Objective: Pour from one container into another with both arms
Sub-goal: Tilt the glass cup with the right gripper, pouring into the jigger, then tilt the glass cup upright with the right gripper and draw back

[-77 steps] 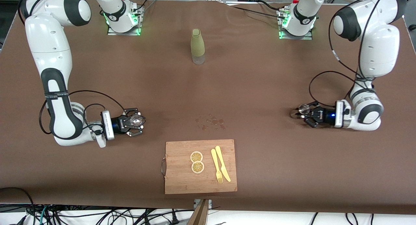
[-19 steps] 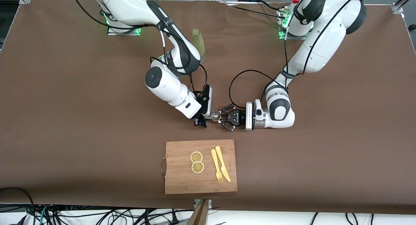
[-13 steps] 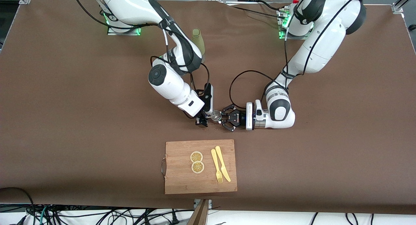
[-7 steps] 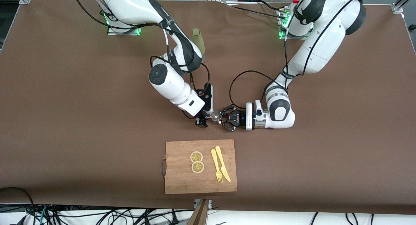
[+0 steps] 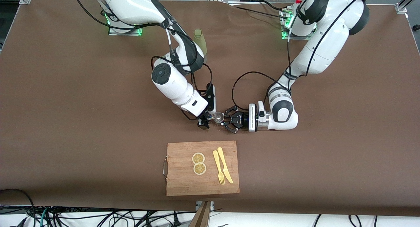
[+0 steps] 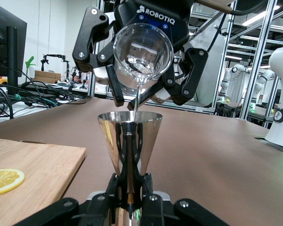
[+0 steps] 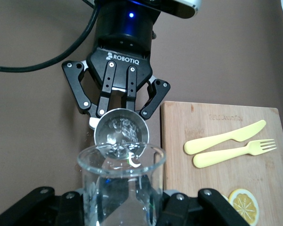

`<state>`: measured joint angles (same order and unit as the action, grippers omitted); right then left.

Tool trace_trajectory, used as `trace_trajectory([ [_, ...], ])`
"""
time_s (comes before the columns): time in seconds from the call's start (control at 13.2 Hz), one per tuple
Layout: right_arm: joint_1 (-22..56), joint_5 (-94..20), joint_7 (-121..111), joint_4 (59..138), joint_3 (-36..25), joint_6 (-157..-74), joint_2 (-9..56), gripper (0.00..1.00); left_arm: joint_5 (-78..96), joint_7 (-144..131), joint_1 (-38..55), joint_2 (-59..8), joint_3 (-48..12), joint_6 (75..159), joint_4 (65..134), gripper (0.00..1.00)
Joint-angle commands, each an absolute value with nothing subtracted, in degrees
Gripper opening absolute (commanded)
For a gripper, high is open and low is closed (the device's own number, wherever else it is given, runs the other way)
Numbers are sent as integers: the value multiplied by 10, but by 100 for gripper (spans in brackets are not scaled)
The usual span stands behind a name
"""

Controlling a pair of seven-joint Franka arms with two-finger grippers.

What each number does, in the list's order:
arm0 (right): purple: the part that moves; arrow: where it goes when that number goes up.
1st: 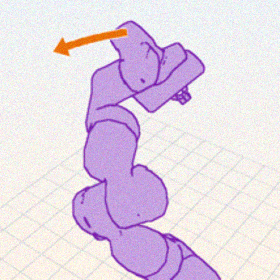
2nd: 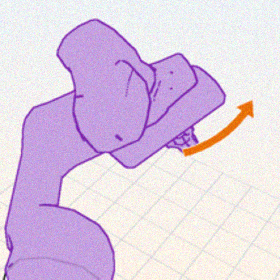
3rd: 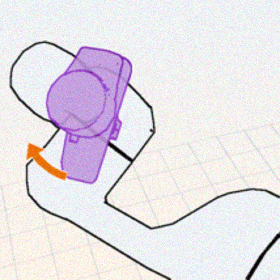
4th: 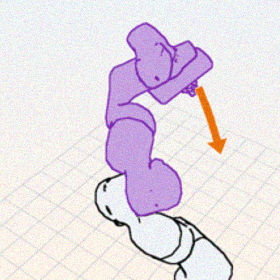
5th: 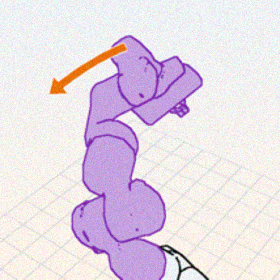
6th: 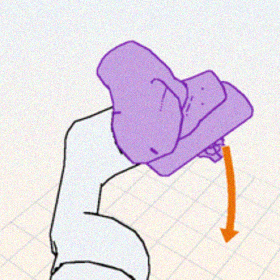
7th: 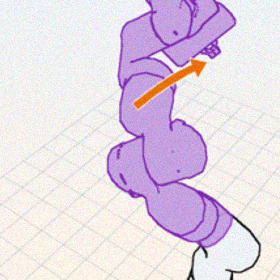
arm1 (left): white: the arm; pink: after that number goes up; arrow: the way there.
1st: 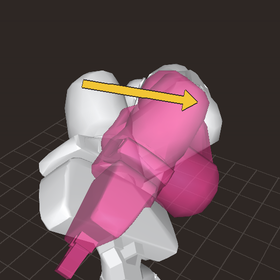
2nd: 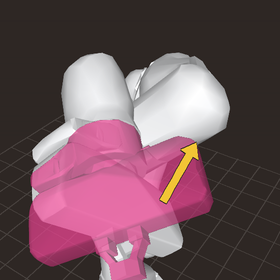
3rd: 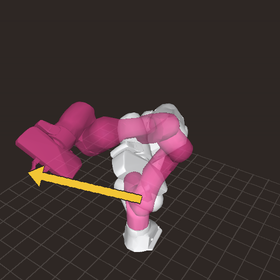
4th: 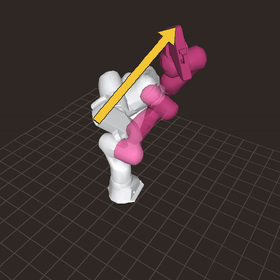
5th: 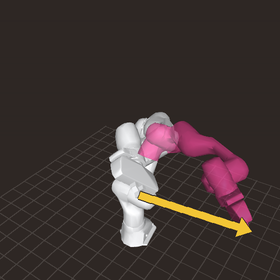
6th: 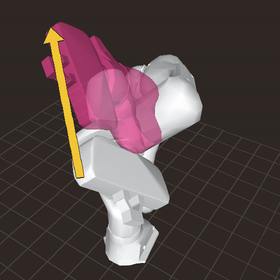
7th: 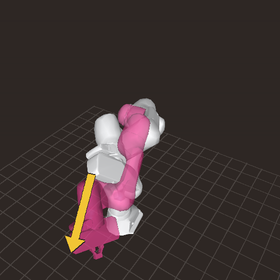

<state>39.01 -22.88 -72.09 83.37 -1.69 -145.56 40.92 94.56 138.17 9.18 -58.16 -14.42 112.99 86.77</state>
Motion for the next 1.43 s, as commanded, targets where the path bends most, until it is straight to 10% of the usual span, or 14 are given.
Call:
trace_trajectory([
  [0.0, 396, -221, -638, 837, -19, -1457, 398, 0, 964, 1412, 99, -585, -143, 1141, 858, 0],
  [1.36, 359, -444, -691, 838, -19, -1427, 374, 0, 961, 1428, 88, -581, -110, 1122, 864, 0],
])
